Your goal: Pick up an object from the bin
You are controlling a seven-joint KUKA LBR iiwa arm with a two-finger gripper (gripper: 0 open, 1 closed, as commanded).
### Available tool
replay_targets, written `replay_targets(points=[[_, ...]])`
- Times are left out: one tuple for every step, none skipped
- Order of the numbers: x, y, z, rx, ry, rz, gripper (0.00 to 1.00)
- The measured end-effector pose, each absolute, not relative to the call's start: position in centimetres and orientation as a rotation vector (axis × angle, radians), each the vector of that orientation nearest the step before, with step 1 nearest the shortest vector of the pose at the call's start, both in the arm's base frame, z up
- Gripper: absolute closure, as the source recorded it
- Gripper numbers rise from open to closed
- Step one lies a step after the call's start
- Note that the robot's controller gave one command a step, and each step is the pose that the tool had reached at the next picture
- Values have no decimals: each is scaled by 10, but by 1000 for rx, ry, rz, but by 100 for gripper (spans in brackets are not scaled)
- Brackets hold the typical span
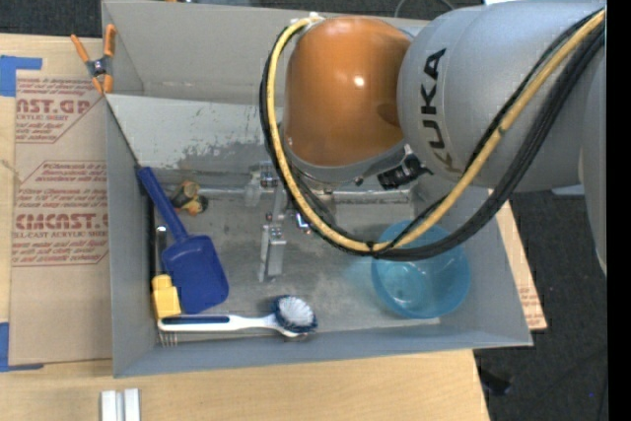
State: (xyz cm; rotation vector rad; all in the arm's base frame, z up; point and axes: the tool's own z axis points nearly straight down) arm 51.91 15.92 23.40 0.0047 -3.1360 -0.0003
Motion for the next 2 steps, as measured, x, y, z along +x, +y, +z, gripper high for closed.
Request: replay_targets(points=[[521, 158, 238, 1, -3143, -3, 0], [545, 175, 161, 92, -3144, -3, 0]])
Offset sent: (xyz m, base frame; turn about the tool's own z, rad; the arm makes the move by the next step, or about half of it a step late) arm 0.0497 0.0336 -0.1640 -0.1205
